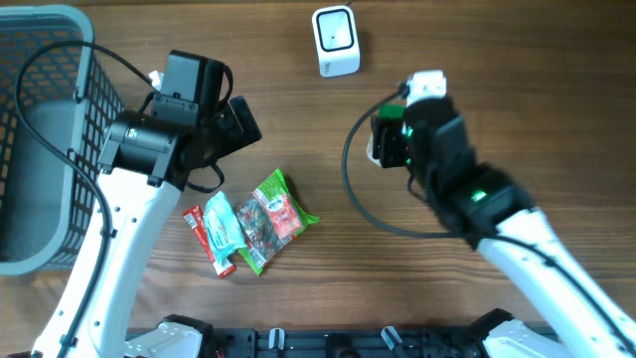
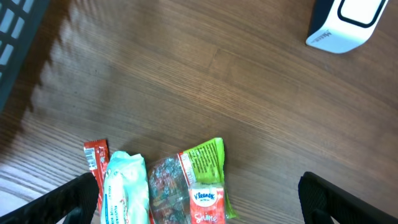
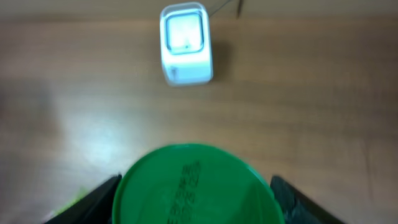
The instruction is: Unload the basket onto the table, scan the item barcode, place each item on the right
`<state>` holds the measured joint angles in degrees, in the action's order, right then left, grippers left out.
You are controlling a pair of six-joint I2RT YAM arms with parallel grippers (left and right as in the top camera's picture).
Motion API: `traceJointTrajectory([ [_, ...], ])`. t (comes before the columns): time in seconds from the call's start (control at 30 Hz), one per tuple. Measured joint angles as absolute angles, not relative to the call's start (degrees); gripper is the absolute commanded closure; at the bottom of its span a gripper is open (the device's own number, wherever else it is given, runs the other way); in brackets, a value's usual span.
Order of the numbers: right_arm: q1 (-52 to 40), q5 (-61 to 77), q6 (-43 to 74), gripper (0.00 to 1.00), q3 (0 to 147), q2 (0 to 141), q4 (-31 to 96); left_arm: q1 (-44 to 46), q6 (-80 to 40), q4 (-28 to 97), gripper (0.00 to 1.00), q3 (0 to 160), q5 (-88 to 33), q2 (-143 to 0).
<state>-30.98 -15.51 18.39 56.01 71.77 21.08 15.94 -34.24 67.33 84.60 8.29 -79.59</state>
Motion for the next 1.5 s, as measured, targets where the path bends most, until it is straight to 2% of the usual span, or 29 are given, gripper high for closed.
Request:
traceJointTrajectory([
  [0.17,-31.0,-21.6,15.0,0.44,36.7,78.6,-4.1,15.9,-34.2,67.3,0.0,84.6,8.3,-79.6],
  [0.37,-31.0,-22.6,14.3,0.38,36.0,89.6,-14.5,15.9,-34.2,67.3,0.0,84.6,8.3,-79.6],
  [0.4,-31.0,-22.7,14.2,0.35,36.0,90.4,-14.7,15.9,-34.2,67.3,0.0,84.6,8.3,-79.6],
  [0.43,-31.0,-22.8,14.1,0.24,36.0,90.4,-14.9,15.9,-34.2,67.3,0.0,84.6,8.3,-79.6],
  [0.47,-31.0,-22.8,14.0,0.0,36.0,90.4,-14.9,15.9,-34.2,67.3,0.0,84.6,8.3,-79.6],
  [0.6,-31.0,-23.0,13.6,0.0,36.0,90.4,-14.3,15.9,-34.2,67.3,0.0,84.6,8.3,-79.6],
  [0.8,-31.0,-22.4,13.1,0.0,36.5,81.4,-3.5,15.9,-34.2,67.3,0.0,84.6,8.3,-79.6],
  [0.9,-31.0,-18.9,12.0,0.0,41.6,74.1,7.2,15.9,-34.2,67.3,0.0,84.6,8.3,-79.6],
  [0.97,-30.9,-16.7,14.4,0.0,47.7,71.5,18.7,15.9,-34.2,67.3,0.0,84.6,8.3,-79.6],
  [1.1,-29.3,-10.3,21.3,0.04,53.4,71.2,29.1,15.9,-34.2,67.3,0.0,84.6,8.3,-79.6],
  [1.23,-25.6,-1.4,27.2,0.01,55.9,77.9,38.9,15.9,-34.2,67.3,0.0,84.6,8.3,-79.6],
  [1.33,-24.1,0.0,28.3,0.01,64.8,86.1,49.6,15.9,-34.2,67.3,0.0,84.6,8.3,-79.6],
  [1.5,-23.9,1.0,28.3,0.0,74.7,93.8,54.8,15.9,-34.2,67.3,0.0,84.6,8.3,-79.6],
])
